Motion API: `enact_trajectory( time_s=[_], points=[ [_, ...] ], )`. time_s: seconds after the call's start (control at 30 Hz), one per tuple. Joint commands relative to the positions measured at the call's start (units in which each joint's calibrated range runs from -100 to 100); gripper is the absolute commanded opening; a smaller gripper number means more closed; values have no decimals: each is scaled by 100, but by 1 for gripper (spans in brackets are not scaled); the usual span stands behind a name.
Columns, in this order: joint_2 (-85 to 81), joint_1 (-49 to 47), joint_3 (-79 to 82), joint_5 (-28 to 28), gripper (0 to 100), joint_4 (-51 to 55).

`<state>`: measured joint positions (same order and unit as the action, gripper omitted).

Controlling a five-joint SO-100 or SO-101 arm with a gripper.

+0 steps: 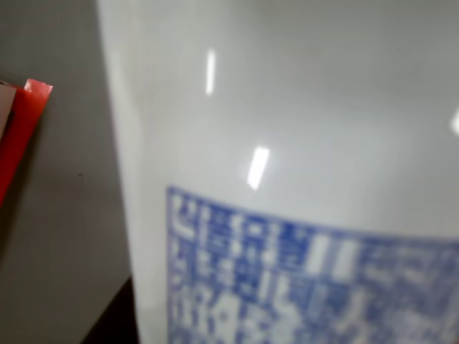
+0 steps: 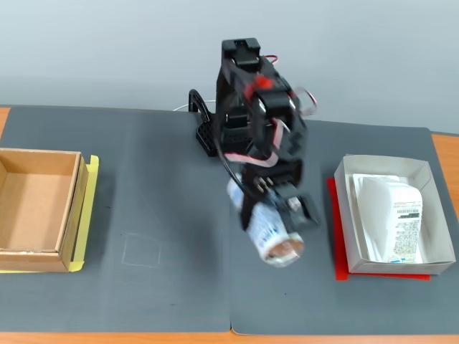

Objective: Pick the can and put it in the brown box

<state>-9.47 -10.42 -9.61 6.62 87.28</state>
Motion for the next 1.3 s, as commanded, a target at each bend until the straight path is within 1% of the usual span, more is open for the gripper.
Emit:
enact_trajectory(
  time_s=[0.0, 0.1, 0.2, 0.53, 0.63, 0.83, 0.93, 1.1, 1.27],
  points=[
    [-557, 595, -632, 401, 7, 274],
    [-735, 1107, -813, 750, 7, 352],
    [-803, 1700, -867, 917, 7, 326],
    [-701, 3439, -822, 964, 7, 187],
    [-472, 3910, -831, 1073, 7, -81],
    [172, 4560, -867, 1803, 7, -793],
    [654, 4803, -867, 2074, 7, -1417],
    [1239, 5047, -867, 2574, 7, -2050],
    [1654, 5266, -867, 2877, 7, -2623]
  ],
)
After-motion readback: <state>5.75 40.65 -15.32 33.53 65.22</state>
